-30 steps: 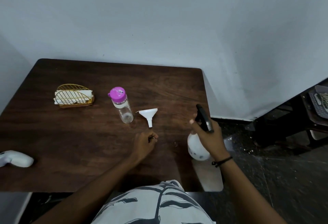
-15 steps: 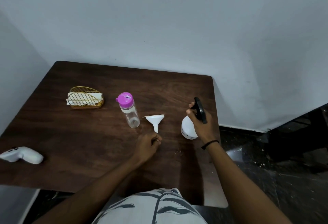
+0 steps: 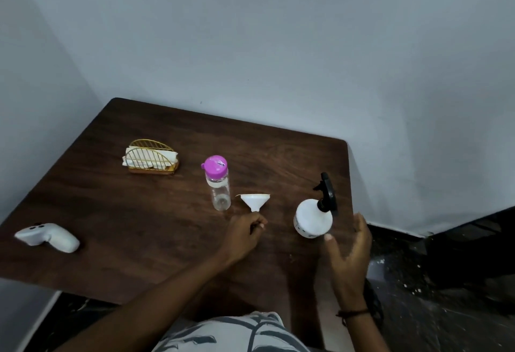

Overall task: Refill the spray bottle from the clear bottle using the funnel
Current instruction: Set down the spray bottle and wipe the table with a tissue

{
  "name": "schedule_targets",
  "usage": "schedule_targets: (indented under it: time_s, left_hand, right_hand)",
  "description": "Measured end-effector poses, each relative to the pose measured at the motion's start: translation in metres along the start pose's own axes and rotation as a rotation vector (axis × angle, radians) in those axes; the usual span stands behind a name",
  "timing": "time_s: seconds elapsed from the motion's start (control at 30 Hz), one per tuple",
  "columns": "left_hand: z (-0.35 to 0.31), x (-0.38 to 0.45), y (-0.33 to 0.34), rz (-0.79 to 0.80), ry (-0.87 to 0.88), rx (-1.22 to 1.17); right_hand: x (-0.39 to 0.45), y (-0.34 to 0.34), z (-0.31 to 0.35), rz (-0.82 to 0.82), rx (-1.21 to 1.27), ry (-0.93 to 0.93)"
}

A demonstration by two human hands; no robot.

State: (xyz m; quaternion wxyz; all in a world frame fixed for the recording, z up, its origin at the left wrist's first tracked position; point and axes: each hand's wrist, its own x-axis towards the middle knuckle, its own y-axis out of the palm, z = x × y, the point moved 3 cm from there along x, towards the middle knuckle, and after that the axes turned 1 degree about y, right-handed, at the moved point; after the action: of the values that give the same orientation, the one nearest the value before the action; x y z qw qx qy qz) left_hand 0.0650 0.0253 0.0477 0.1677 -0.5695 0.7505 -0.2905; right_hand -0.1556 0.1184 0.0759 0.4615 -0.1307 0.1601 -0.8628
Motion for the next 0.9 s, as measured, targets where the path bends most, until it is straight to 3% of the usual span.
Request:
schedule_targets:
  time_s: [0.1, 0.27, 0.43, 0.6, 0.73, 0.8, 0.9]
  left_hand:
    - [-0.006, 0.001, -0.010, -0.021, 0.043, -0.028]
    - [-0.021, 0.014, -0.055, -0.118, 0.131, -0.096]
    - [-0.023, 0.031, -0.131, -0.352, 0.188, -0.029]
    - [0.018, 0.040, -0.201, -0.489, 0.110, -0.005]
    - [0.080, 0.048, -0.240, -0.566, -0.048, 0.034]
    - [0.110, 0.052, -0.253, -0.576, -0.137, 0.049]
    - [0.150, 0.059, -0.266, -0.576, -0.285, 0.049]
  right_hand:
    - [-0.003, 0.006, 0.046, -0.129, -0.073, -0.235]
    - [0.018, 0.058, 0.130, 0.007, -0.072, -0.580]
    - [0.036, 0.133, 0.196, 0.212, -0.050, -0.674]
    - [0.041, 0.222, 0.232, 0.461, -0.139, -0.614]
    - [0.041, 0.294, 0.234, 0.585, -0.235, -0.504]
    - [0.042, 0.325, 0.230, 0.619, -0.248, -0.391]
    - [0.047, 0.362, 0.213, 0.595, -0.207, -0.076]
